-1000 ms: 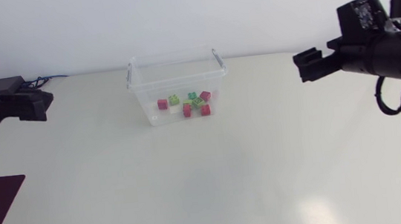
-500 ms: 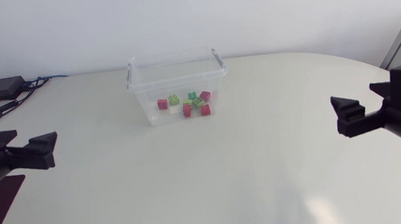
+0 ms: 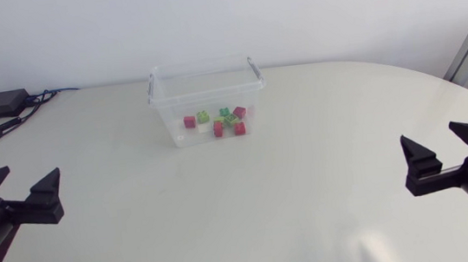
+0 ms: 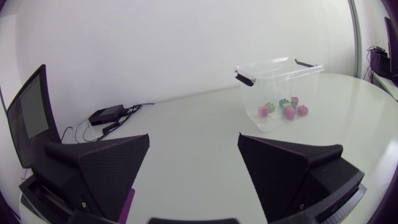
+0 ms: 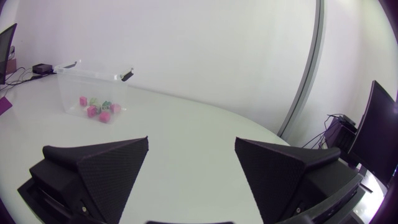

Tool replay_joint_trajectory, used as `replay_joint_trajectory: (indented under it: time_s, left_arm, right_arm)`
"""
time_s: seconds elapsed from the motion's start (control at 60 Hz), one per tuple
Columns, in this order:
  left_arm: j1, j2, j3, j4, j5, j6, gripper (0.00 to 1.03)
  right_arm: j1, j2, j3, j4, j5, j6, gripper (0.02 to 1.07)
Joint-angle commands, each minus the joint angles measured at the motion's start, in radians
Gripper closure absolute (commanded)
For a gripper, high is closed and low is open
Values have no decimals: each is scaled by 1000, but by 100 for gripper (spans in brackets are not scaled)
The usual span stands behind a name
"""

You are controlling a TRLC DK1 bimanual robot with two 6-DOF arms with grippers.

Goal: Place the duplo bricks in the container

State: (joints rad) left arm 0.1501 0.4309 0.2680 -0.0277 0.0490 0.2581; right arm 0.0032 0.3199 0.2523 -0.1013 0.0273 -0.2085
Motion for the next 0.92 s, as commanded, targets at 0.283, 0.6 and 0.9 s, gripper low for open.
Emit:
replay_joint_trajectory:
  time_s: [0.283, 0.6, 0.9]
  left_arm:
    - [-67, -190, -128, 19, -23, -117, 4]
    - [-123, -353, -223, 25, -41, -213, 4]
    - [-150, -431, -268, 28, -49, -258, 4]
  right_arm:
    - [-5, -141, -121, 46, -12, 96, 7]
    - [-4, -262, -210, 83, -22, 172, 7]
    - [-3, -320, -252, 101, -27, 208, 7]
